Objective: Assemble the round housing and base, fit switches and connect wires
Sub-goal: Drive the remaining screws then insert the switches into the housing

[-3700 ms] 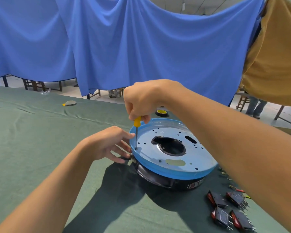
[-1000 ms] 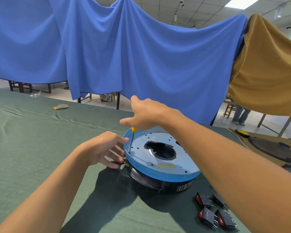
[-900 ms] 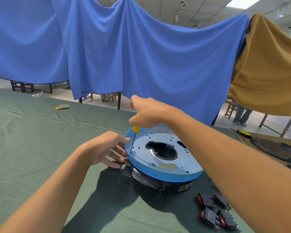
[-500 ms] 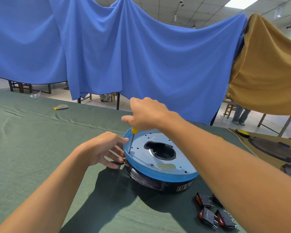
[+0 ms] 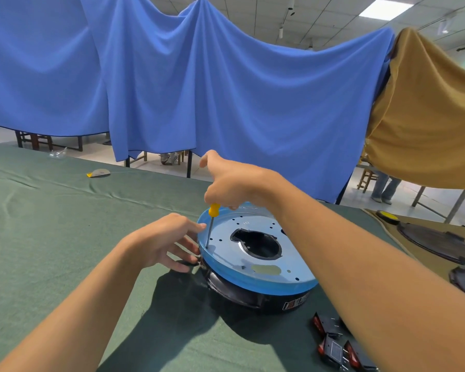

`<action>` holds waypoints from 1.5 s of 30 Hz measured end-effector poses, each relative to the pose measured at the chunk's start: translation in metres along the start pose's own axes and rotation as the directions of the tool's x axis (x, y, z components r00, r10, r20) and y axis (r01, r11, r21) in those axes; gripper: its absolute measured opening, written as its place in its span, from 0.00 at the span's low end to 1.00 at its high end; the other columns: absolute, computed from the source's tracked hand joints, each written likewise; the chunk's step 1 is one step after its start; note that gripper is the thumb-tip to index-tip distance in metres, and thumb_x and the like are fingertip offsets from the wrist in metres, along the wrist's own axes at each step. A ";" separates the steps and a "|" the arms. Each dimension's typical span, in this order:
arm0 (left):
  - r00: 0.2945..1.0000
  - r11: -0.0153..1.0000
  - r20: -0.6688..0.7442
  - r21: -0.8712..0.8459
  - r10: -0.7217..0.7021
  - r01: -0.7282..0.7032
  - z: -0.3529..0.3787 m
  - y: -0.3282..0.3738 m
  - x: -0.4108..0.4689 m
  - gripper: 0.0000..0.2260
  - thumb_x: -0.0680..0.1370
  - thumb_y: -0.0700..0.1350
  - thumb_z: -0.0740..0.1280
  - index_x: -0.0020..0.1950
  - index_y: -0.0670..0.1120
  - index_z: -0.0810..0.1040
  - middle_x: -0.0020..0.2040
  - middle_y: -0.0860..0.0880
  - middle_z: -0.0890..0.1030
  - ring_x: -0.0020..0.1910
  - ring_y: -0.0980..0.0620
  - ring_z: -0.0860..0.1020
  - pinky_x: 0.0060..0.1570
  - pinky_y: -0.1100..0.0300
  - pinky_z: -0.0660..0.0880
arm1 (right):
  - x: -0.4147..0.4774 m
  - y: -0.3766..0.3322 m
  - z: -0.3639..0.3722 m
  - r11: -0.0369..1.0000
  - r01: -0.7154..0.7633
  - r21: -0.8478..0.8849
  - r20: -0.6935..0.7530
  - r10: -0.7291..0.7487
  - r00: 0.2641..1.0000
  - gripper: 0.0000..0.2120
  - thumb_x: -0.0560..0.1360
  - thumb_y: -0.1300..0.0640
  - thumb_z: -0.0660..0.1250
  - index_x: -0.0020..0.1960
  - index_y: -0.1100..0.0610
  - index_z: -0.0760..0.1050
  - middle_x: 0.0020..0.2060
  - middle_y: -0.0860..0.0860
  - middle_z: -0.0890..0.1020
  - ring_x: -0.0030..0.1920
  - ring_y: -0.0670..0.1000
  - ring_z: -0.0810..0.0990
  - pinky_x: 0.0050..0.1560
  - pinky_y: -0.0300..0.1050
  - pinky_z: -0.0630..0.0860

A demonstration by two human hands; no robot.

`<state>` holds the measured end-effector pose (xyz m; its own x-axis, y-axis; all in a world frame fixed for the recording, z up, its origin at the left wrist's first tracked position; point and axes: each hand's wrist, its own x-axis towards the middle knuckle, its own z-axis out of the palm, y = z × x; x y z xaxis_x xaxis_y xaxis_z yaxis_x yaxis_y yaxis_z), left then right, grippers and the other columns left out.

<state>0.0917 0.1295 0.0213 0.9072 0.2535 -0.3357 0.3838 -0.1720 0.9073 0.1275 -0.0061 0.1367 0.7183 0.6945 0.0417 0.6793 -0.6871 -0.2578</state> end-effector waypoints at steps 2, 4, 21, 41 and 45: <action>1.000 1.000 0.003 -0.001 0.002 -0.002 0.000 0.000 -0.001 0.15 0.80 0.51 0.66 0.55 0.39 0.81 0.49 0.38 0.82 0.43 0.43 0.82 0.44 0.48 0.83 | 0.000 0.002 0.008 0.999 0.011 -0.048 -0.148 -0.018 0.989 0.12 0.77 0.60 0.61 0.59 0.57 0.62 0.44 0.55 0.73 0.38 0.54 0.73 0.32 0.46 0.69; 1.000 1.000 0.005 -0.004 0.007 -0.007 0.000 0.000 -0.001 0.15 0.80 0.51 0.66 0.55 0.39 0.81 0.48 0.39 0.82 0.42 0.43 0.82 0.45 0.47 0.83 | 0.001 0.006 0.019 0.987 -0.020 -0.162 -0.239 -0.020 0.971 0.10 0.80 0.53 0.61 0.51 0.58 0.62 0.46 0.55 0.69 0.44 0.57 0.69 0.39 0.49 0.66; 1.000 1.000 -0.012 0.003 -0.001 0.001 -0.001 -0.001 0.001 0.14 0.80 0.51 0.66 0.54 0.40 0.82 0.50 0.39 0.83 0.42 0.44 0.82 0.40 0.51 0.82 | 0.007 0.003 0.007 0.980 -0.008 -0.197 -0.062 -0.004 0.998 0.08 0.73 0.56 0.63 0.51 0.56 0.72 0.44 0.52 0.76 0.42 0.53 0.75 0.38 0.46 0.73; 1.000 1.000 -0.010 0.016 -0.002 0.002 -0.001 0.001 0.001 0.14 0.80 0.51 0.66 0.53 0.41 0.82 0.49 0.39 0.83 0.43 0.44 0.82 0.40 0.51 0.82 | 0.006 -0.001 0.003 0.977 0.033 -0.210 -0.001 -0.034 0.999 0.14 0.77 0.49 0.60 0.57 0.56 0.65 0.44 0.53 0.76 0.35 0.51 0.77 0.29 0.42 0.69; 1.000 1.000 -0.011 0.021 -0.005 0.005 0.000 0.002 0.001 0.14 0.80 0.52 0.66 0.53 0.41 0.82 0.49 0.39 0.83 0.44 0.44 0.82 0.38 0.52 0.82 | 0.005 0.001 0.015 0.961 -0.006 -0.275 -0.205 -0.053 0.977 0.14 0.79 0.48 0.60 0.39 0.54 0.63 0.36 0.50 0.67 0.41 0.57 0.71 0.35 0.47 0.64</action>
<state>0.0931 0.1295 0.0226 0.9033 0.2650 -0.3373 0.3919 -0.1903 0.9001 0.1295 -0.0004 0.1217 0.6968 0.6714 0.2523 0.6905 -0.7231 0.0172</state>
